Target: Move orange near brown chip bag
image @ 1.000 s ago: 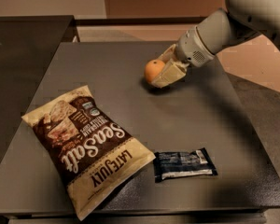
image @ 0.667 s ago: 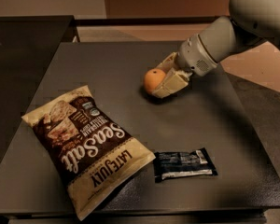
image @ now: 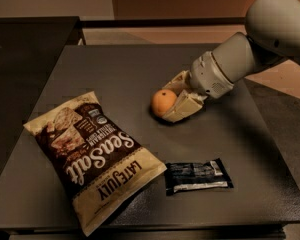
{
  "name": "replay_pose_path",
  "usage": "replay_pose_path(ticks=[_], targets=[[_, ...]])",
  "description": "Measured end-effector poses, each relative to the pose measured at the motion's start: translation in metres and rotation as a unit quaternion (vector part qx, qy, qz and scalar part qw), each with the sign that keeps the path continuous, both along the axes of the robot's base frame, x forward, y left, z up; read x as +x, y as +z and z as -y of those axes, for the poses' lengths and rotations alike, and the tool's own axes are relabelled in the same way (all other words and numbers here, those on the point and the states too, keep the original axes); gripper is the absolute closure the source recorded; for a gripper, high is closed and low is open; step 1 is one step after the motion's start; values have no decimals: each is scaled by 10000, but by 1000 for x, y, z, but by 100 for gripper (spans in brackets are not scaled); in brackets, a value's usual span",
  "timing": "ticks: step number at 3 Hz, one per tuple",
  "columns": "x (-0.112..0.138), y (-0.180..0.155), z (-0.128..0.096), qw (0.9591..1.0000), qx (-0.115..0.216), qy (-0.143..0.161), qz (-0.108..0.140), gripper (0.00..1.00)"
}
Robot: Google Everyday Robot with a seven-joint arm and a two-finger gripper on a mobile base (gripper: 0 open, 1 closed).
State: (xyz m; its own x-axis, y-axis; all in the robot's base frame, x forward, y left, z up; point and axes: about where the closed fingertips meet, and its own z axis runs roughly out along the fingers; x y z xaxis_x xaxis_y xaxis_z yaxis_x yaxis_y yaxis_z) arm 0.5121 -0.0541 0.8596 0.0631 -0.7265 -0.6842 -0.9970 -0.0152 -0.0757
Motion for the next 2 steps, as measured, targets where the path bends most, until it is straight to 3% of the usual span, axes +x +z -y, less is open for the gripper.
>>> replay_pose_path(ticks=[1,2], targets=[[-4,-3,-10,9996,61,226,163,100],[-4,-3,-10,9996,60,227,163,100]])
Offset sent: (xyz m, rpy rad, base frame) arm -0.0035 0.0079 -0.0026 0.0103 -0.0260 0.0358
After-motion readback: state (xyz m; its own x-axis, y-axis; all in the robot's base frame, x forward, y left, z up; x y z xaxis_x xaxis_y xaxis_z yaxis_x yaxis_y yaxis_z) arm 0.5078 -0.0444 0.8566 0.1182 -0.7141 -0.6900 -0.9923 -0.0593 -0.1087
